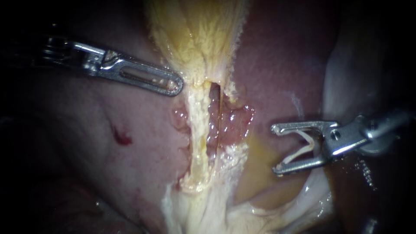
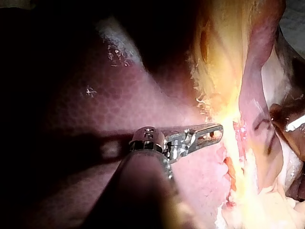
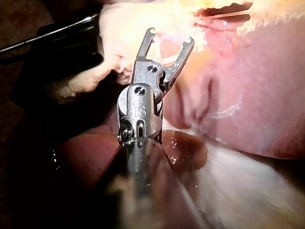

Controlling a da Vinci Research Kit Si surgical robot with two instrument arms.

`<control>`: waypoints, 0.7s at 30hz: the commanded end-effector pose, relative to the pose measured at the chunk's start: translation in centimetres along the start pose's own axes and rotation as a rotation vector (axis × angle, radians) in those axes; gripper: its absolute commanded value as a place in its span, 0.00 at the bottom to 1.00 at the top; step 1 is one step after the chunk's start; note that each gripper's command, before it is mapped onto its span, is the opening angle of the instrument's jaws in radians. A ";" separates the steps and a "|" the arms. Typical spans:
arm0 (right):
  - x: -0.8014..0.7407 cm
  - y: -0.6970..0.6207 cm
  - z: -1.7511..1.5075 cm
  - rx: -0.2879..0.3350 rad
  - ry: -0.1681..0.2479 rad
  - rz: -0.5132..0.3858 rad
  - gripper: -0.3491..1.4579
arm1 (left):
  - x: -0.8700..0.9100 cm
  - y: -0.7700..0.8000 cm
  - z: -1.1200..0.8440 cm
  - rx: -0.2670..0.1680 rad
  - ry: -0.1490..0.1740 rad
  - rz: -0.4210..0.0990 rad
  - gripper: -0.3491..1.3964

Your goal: Clipping first clip left tube

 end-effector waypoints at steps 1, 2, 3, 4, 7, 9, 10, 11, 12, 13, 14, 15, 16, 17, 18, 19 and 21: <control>0.00 0.00 0.00 0.000 0.000 0.000 0.47 | 0.00 0.00 -0.01 0.000 0.000 0.000 0.00; 0.00 0.00 0.00 0.000 0.000 0.000 0.47 | 0.00 0.00 -0.01 0.001 0.000 0.000 0.00; 0.00 0.00 0.00 0.000 0.000 0.000 0.47 | 0.00 0.00 -0.01 0.001 0.000 0.000 0.00; 0.00 0.00 0.00 0.000 0.000 0.000 0.47 | 0.00 0.00 -0.01 0.001 0.000 0.001 0.00; 0.00 0.00 0.00 0.000 0.000 0.000 0.47 | 0.01 -0.01 -0.03 0.002 0.001 0.001 0.00; 0.00 0.00 0.00 0.000 0.000 0.000 0.47 | 0.03 -0.01 -0.06 0.001 0.001 -0.010 0.00; 0.00 0.00 0.00 0.000 0.000 0.000 0.47 | 0.04 -0.01 -0.08 0.000 0.000 -0.009 0.00; 0.00 0.00 0.00 0.000 0.000 0.000 0.47 | 0.04 -0.01 -0.10 0.001 0.000 -0.015 0.00; 0.00 0.00 0.00 0.000 0.000 0.000 0.47 | 0.03 -0.01 -0.12 0.002 0.001 -0.016 0.00; 0.00 0.00 0.00 0.000 0.000 0.000 0.47 | 0.03 -0.02 -0.13 0.003 0.002 -0.022 0.00; 0.00 0.00 0.00 0.000 0.000 0.000 0.47 | 0.03 -0.03 -0.16 0.004 0.002 -0.022 0.00; 0.00 0.00 0.00 0.000 0.000 0.000 0.47 | 0.02 -0.04 -0.18 0.005 0.003 -0.029 0.00; 0.00 0.00 0.00 0.000 0.000 0.000 0.47 | 0.02 -0.06 -0.21 0.004 0.002 -0.030 0.00; 0.00 0.00 0.00 0.000 0.000 0.000 0.47 | 0.01 -0.08 -0.23 0.005 0.002 -0.031 0.00; 0.00 0.00 0.00 0.000 0.000 0.000 0.47 | 0.00 -0.11 -0.25 0.006 0.003 -0.032 0.00; 0.00 0.00 0.00 0.000 0.000 0.000 0.47 | -0.02 -0.13 -0.28 0.005 0.002 -0.033 0.00; 0.00 0.00 0.00 0.000 0.000 0.000 0.47 | -0.05 -0.17 -0.34 0.004 0.000 -0.036 0.00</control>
